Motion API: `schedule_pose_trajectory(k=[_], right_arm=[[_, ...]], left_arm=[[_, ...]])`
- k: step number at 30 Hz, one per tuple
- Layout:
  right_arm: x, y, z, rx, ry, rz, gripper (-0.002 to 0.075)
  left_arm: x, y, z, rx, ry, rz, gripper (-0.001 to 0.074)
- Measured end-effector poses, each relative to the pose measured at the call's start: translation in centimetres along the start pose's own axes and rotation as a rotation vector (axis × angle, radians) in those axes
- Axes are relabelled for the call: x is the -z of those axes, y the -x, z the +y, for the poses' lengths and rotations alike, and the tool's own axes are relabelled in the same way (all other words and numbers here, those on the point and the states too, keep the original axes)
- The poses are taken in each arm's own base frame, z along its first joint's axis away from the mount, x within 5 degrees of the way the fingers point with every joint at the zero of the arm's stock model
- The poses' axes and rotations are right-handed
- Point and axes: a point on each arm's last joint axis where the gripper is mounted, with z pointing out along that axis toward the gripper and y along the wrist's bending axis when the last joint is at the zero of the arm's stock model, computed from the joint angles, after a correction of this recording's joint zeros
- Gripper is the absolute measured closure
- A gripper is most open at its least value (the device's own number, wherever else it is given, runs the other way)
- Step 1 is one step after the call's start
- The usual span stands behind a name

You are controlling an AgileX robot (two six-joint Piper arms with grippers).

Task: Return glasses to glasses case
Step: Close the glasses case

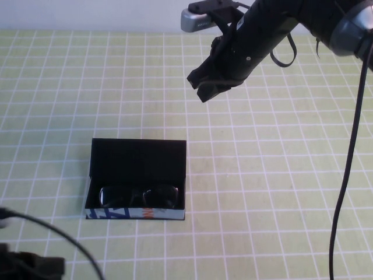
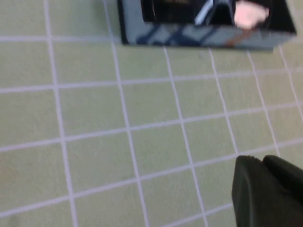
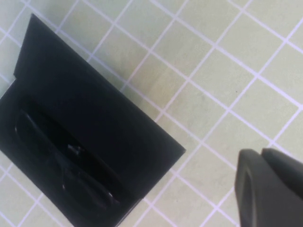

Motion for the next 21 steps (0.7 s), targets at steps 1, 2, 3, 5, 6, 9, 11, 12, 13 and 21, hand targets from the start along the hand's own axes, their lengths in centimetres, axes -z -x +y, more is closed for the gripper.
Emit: schedule_pose_trajectory(k=[1,2,3,5,6,9,11,12,13,21], right_arm=[[0.0,0.0,-0.1,-0.006,-0.002,-0.001,0.0737],[0.1,0.0,-0.2,-0.007,-0.002,-0.001,0.0737],[0.1,0.0,-0.2,-0.008,-0.001,-0.002,0.0737],[0.1,0.0,-0.2,-0.017,0.007,-0.005,0.0737],[0.1,0.0,-0.3,-0.020,0.009,-0.006,0.0737],[0.0,0.0,-0.2,-0.026,0.023,-0.007,0.0737],[-0.7,-0.1,-0.4,-0.034,0.035,0.003,0.0737],[-1.2,-0.1,-0.5,-0.039,0.039,0.012,0.0737],[-1.6,-0.2,-0.6,-0.042,0.042,0.020,0.0737],[-5.6,-1.1,-3.3,-0.117,0.103,0.077,0.0737]], left_arm=[[-0.6,0.3,-0.1,-0.016,-0.013,0.055,0.0737],[-1.3,0.7,-0.2,-0.034,-0.035,0.110,0.0737],[-2.1,1.1,-0.3,-0.048,-0.061,0.147,0.0737],[-3.6,1.8,-0.4,-0.064,-0.109,0.171,0.0737],[-4.4,2.2,-0.4,-0.070,-0.131,0.163,0.0737],[-6.5,3.3,-0.2,-0.065,-0.169,0.108,0.0737],[-7.9,3.7,0.2,-0.080,-0.181,0.088,0.0737],[-8.5,3.8,0.3,-0.076,-0.186,0.079,0.0737],[-9.1,3.9,0.4,-0.072,-0.189,0.074,0.0737],[-13.0,3.8,1.6,-0.061,-0.211,0.095,0.0737]])
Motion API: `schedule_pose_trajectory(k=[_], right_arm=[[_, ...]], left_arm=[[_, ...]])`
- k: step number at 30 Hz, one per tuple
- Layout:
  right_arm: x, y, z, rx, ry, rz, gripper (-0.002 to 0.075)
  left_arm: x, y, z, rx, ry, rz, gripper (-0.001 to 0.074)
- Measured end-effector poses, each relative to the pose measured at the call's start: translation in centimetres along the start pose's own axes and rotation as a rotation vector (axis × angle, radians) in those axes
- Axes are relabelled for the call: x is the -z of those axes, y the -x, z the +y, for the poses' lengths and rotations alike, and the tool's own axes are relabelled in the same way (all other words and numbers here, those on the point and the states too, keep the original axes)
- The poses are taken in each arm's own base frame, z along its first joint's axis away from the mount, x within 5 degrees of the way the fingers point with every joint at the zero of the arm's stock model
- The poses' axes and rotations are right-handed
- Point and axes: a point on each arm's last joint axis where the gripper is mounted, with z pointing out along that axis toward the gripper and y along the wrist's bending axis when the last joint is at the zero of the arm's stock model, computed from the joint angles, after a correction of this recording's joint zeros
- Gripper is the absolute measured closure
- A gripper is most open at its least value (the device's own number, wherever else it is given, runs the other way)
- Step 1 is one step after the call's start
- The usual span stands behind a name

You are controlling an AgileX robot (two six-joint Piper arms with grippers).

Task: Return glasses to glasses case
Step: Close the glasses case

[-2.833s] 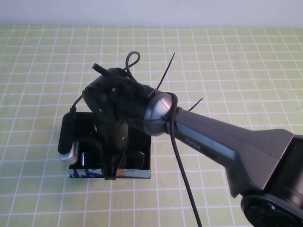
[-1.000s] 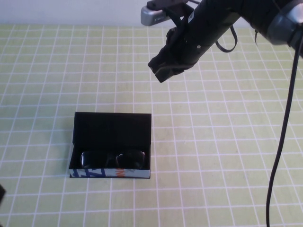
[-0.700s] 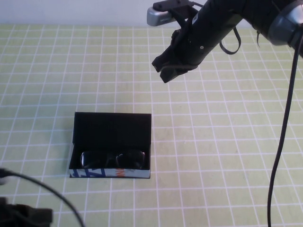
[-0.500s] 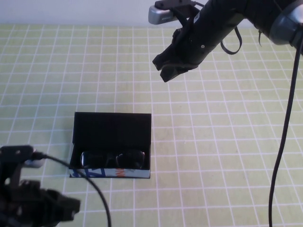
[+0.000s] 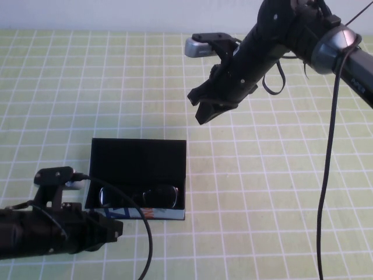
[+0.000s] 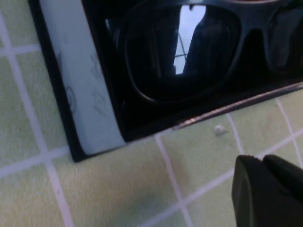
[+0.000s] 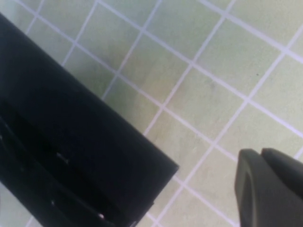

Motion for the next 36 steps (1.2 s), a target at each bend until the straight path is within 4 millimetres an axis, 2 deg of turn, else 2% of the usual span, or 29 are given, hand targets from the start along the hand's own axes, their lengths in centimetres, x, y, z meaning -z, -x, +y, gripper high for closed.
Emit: schedule_pose_trajectory(k=[7,15,24,36], right_arm=[[-2.1,-0.4,-2.0,-0.054,0.023,0.025,0.0737],[-5.0,-0.5,-3.0,-0.079,0.067,0.026,0.0737],[-7.2,-0.8,-3.5,-0.086,0.131,0.026,0.0737],[-7.8,-0.8,-2.9,-0.048,0.253,0.012,0.0737]], left_arm=[[-1.5,0.2,0.8,-0.011,-0.007,0.035,0.0737],[-1.6,0.7,0.9,-0.047,0.003,0.027,0.0737],[-1.6,0.7,1.1,-0.065,0.020,0.026,0.0737],[-1.6,0.7,1.1,-0.080,0.020,0.026,0.0737]])
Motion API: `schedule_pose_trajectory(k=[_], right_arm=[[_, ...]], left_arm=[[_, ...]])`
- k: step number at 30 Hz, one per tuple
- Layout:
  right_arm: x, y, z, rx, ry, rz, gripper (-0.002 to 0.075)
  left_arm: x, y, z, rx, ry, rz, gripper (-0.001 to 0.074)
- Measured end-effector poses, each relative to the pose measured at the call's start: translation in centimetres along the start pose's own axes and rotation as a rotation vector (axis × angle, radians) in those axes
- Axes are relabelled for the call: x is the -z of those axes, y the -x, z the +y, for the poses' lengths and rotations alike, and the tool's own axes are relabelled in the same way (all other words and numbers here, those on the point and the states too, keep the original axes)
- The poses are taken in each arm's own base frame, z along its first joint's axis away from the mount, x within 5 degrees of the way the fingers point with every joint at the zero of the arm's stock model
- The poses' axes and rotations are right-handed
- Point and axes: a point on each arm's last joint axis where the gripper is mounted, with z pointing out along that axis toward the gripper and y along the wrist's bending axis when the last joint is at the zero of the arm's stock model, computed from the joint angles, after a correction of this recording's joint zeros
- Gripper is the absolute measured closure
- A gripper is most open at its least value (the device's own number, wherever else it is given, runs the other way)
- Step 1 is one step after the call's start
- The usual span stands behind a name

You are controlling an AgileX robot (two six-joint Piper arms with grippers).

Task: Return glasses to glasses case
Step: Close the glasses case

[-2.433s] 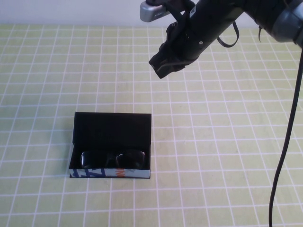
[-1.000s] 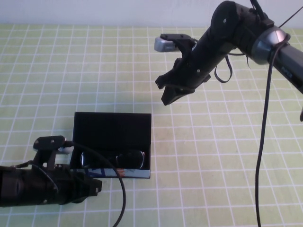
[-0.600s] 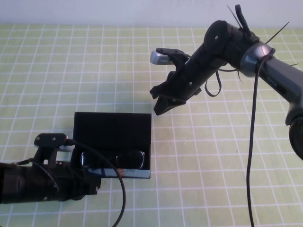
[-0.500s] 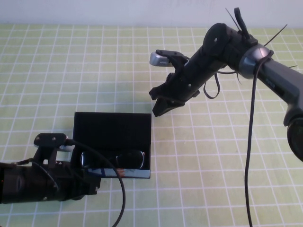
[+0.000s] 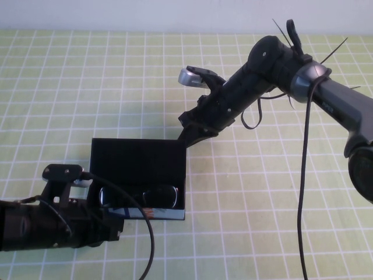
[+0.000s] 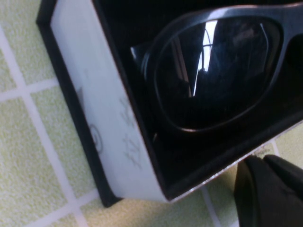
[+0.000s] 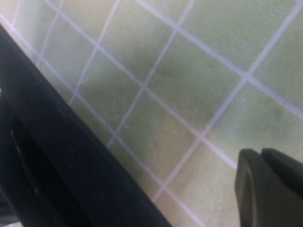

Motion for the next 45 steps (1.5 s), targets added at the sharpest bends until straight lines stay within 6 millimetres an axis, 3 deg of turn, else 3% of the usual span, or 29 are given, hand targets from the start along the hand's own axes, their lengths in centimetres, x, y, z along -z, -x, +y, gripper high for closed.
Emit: schedule_pose_trajectory(k=[10,15,22,27,38,45], right_arm=[[1.0,0.3,0.8,0.024,-0.002,-0.021,0.0737],[1.3,0.6,2.8,0.065,0.003,-0.025,0.0737],[-0.2,0.5,5.2,0.110,0.023,0.007,0.0737],[0.2,0.4,6.6,0.124,0.023,0.011,0.0737],[-0.5,-3.6,10.0,0.138,0.042,0.142,0.0737],[-2.0,-5.3,10.3,0.140,0.031,0.219,0.0737]], left_arm=[[0.0,0.0,0.0,0.001,0.002,0.000,0.0737],[0.0,0.0,0.0,0.002,0.002,-0.001,0.0737],[0.0,0.0,0.0,0.002,0.002,-0.001,0.0737],[0.0,0.0,0.0,0.002,0.002,-0.001,0.0737],[0.3,0.2,-0.2,0.001,0.001,-0.009,0.0737],[3.2,0.7,-2.0,-0.023,-0.018,-0.042,0.0737]])
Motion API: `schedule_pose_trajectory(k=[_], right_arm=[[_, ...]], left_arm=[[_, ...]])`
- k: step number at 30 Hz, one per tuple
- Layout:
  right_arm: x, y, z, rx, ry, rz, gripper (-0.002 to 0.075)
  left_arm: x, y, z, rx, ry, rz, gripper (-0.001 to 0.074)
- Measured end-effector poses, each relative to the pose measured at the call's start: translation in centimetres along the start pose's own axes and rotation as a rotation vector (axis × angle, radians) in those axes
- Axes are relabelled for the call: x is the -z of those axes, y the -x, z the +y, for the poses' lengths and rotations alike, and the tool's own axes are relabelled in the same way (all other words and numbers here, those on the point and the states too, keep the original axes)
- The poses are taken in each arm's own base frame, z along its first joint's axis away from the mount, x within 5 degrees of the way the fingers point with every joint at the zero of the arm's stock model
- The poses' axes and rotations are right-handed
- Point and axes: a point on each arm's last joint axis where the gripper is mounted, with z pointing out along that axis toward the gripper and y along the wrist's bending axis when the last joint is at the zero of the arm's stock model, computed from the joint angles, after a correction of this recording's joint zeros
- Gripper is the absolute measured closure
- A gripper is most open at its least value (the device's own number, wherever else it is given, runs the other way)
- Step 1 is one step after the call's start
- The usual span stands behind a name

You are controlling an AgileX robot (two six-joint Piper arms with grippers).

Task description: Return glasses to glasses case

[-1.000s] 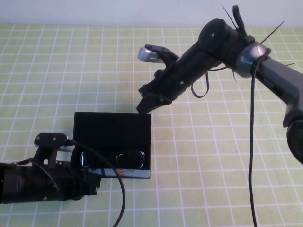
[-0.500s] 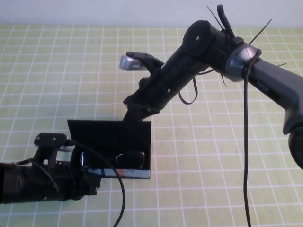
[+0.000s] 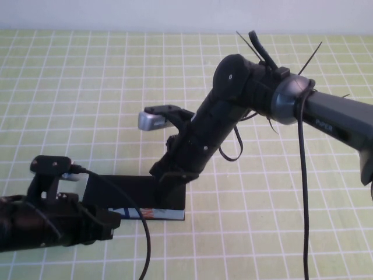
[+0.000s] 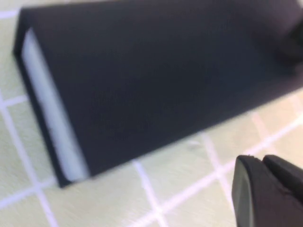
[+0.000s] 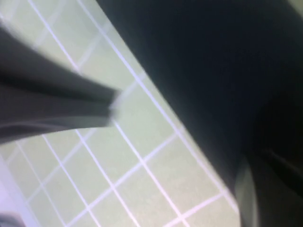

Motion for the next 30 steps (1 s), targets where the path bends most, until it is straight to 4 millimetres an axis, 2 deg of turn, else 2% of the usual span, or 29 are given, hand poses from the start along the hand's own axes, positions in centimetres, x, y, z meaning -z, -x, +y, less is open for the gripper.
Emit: schedule_pose_trajectory(k=[6,10,16,19,24,27,30], right_arm=[[-0.8,-0.8,-0.3,-0.018,-0.006,0.033,0.0737],[-0.8,-0.9,-0.3,-0.021,-0.001,0.029,0.0737],[0.5,-0.9,0.6,-0.017,-0.020,0.013,0.0737],[2.8,-1.0,2.2,0.000,-0.053,-0.025,0.0737],[8.3,-1.8,5.6,0.022,-0.174,-0.104,0.0737],[11.9,-2.9,7.8,0.016,-0.260,-0.168,0.0737],[15.6,-4.6,10.5,0.012,-0.325,-0.250,0.0737]], left_arm=[[3.6,-0.3,-2.3,-0.056,-0.022,-0.103,0.0737],[6.5,-0.1,-4.2,-0.137,-0.033,-0.232,0.0737],[11.0,-0.3,-6.3,-0.259,0.023,-0.470,0.0737],[13.3,-1.1,-6.6,-0.291,0.114,-0.618,0.0737],[16.3,-3.7,-6.1,-0.286,0.297,-0.861,0.0737],[18.0,-5.6,-5.3,-0.244,0.412,-1.024,0.0737],[18.8,-7.3,-4.5,-0.196,0.487,-1.140,0.0737]])
